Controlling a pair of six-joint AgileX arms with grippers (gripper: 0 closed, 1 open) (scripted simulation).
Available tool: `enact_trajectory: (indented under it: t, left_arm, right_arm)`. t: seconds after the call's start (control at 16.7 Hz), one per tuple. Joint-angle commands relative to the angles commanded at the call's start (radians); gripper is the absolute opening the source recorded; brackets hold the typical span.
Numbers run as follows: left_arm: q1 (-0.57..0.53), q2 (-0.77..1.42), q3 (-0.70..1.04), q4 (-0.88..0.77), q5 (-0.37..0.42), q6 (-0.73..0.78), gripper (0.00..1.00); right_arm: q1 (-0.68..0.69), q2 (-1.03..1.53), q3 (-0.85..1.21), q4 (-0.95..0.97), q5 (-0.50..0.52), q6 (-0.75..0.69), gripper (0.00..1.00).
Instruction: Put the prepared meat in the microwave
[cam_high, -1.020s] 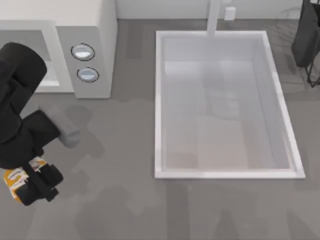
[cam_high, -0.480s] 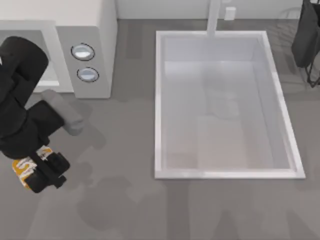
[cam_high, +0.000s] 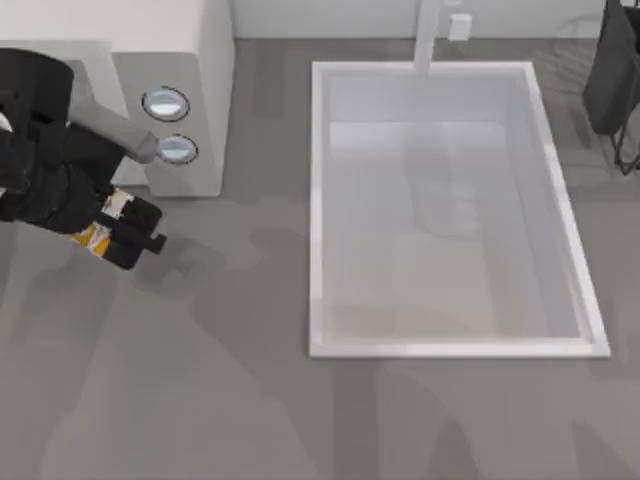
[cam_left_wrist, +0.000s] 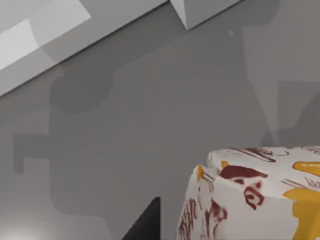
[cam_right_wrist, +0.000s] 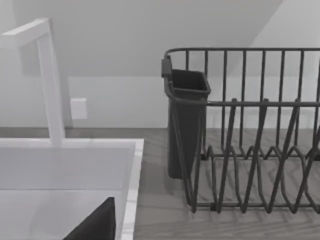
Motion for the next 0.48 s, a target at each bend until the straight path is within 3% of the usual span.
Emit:
enact_trajectory:
  t: [0.48]
  left_arm:
    - [0.19, 0.267, -0.088, 0.877, 0.056, -0.201, 0.0]
  right_arm:
    - [0.0, 0.0, 0.0, 0.0, 0.0, 0.0, 1.0]
